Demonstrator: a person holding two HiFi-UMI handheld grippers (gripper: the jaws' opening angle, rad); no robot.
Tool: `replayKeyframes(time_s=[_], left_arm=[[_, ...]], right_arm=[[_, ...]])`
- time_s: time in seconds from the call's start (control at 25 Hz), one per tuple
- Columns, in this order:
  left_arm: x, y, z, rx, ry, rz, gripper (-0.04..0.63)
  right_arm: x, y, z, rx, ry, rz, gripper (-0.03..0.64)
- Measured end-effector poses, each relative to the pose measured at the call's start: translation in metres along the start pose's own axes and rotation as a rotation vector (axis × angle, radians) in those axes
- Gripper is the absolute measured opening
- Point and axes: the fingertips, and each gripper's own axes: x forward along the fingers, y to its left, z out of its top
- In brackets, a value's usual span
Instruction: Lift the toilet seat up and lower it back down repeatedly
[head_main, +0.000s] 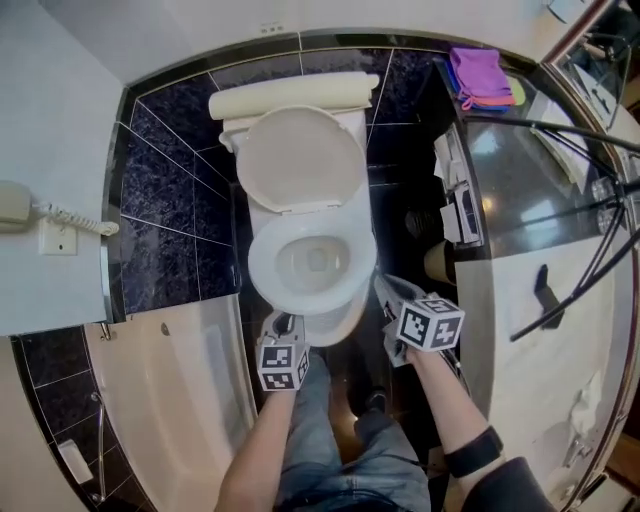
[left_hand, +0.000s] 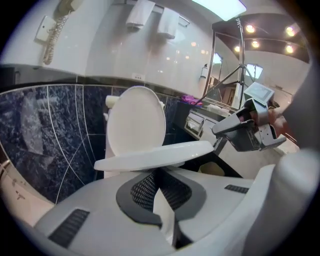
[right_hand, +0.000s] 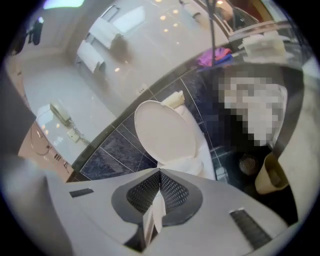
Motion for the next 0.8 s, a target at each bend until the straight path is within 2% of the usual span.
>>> replayKeyframes(time_s=[0.16,0.32,0.6,0.8], left_arm=[[0.012,0.009,0.055,0.022,-0.023,-0.02,-0.011],[0.024,0.018,0.097,0.033,-0.046,-0.024,-0.011],[0.048,0.032,0.151,0.088,-0.074,-0.038,-0.01],[0.071,0.046,0.191,0.113,-0.105,-0.047,-0.01]], right_arm=[[-0.005,0.033,0.039,-0.213,-0.03,-0.032,0.017],[-0.004,0.054,0.07,-0.347,-0.058,-0.05,0.017],[0.01,0.07,0.1,-0.493,-0.078,-0.085,0.017],[0.027,0.082,0.118,-0.517,-0.084,-0.081,0.017]])
